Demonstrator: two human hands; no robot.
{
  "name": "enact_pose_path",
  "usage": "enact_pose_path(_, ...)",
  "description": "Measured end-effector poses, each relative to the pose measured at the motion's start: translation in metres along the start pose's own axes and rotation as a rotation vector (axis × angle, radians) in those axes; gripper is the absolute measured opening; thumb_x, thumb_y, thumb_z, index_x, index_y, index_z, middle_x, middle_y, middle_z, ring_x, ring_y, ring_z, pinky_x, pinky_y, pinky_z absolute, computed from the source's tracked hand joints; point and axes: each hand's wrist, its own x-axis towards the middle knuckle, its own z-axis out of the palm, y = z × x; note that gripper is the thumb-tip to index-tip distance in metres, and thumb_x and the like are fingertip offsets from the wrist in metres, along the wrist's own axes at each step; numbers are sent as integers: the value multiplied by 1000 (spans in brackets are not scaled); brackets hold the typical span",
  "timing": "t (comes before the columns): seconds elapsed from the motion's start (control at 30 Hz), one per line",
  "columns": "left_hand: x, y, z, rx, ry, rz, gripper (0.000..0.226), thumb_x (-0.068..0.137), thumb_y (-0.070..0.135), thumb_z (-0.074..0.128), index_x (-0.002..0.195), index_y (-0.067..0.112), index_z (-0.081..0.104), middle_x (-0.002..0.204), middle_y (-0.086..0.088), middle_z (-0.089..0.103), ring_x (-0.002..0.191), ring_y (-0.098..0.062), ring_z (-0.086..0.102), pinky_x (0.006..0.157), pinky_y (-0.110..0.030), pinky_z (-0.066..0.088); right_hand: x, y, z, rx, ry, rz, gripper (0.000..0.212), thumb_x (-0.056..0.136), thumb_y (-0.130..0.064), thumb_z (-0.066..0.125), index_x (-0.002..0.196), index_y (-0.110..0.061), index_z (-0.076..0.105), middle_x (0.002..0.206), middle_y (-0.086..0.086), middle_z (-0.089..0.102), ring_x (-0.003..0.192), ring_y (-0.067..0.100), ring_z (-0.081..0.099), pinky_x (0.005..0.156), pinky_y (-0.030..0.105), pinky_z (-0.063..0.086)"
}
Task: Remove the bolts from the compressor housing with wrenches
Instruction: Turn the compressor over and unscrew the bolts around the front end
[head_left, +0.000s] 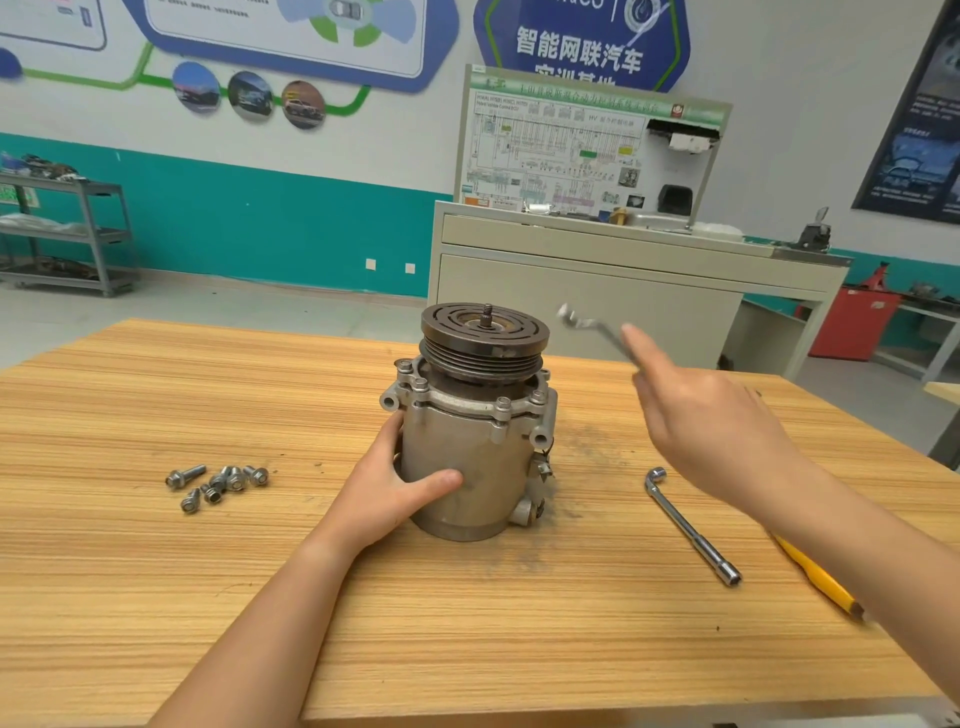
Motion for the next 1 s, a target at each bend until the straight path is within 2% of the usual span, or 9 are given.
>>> enact_pose_path(0.07, 0, 0, 0, 4, -2, 5, 95, 59, 45, 75, 142, 32, 32, 124, 25, 49, 109, 14, 48, 80, -8, 42, -16, -8, -7, -175, -152, -7, 64, 94, -15, 35, 146, -27, -1, 58, -8, 39, 47, 12, 35, 40, 26, 17)
enact_pose_path(0.13, 0, 0, 0, 6, 1, 3, 95, 59, 45, 75, 142, 32, 31, 123, 25, 49, 107, 15, 47, 79, -7, 41, -23, -14, -11, -231, -246, -21, 72, 89, -11, 33, 144, -32, -9, 61, -7, 37, 53, 17, 36, 42, 27, 17)
enact_pose_path(0.33, 1, -2, 0, -7, 4, -2, 93, 59, 44, 75, 141, 31, 33, 123, 24, 50, 112, 2, 52, 84, -15, 44, -14, -35, -25, -342, -336, -34, 73, 86, -2, 34, 147, -24, -1, 59, -5, 30, 49, 15, 26, 41, 28, 16)
enact_pose_path(0.47, 1, -2, 1, -7, 11, -1, 93, 60, 44, 76, 141, 30, 33, 123, 23, 50, 113, 1, 52, 86, -17, 44, -5, -52, -37, -447, -409, -77, 72, 84, 3, 38, 146, -8, 3, 58, 0, 28, 46, 17, 24, 37, 28, 20)
enact_pose_path(0.57, 1, -3, 0, -8, 10, 4, 88, 63, 43, 83, 137, 33, 35, 121, 25, 50, 112, 3, 51, 80, -9, 44, -4, -62, -37, -476, -458, -109, 71, 84, 7, 39, 144, 3, 0, 59, 7, 32, 49, 18, 29, 36, 29, 22)
enact_pose_path(0.67, 2, -4, 0, -4, 15, 0, 85, 69, 35, 79, 139, 32, 32, 119, 27, 48, 107, 10, 49, 74, -5, 43, -1, -51, -33, -538, -413, -185, 70, 86, 6, 37, 145, -1, 2, 57, 5, 34, 45, 17, 30, 35, 28, 23)
enact_pose_path(0.77, 2, -5, 0, -3, 22, 5, 84, 71, 31, 79, 140, 31, 32, 117, 30, 47, 102, 14, 50, 71, -2, 43, 12, -26, -31, -572, -354, -241, 62, 91, -1, 33, 146, -15, 9, 56, -5, 37, 45, 12, 33, 37, 24, 26)
enact_pose_path(0.9, 2, -5, 0, 7, 19, 2, 81, 72, 31, 78, 139, 34, 33, 118, 31, 47, 103, 13, 50, 71, -2, 44, 35, -9, -23, -672, -308, -292, 41, 90, -2, 39, 128, -15, 41, 55, -5, 33, 44, 13, 31, 38, 25, 19)
enact_pose_path(1.0, 3, -5, 0, 9, 20, 2, 79, 73, 28, 79, 136, 36, 34, 119, 30, 48, 106, 15, 49, 71, 0, 42, 54, -9, 0, -594, -311, -250, 23, 90, 0, 40, 107, -10, 51, 74, 0, 54, 69, 22, 56, 48, 27, 32)
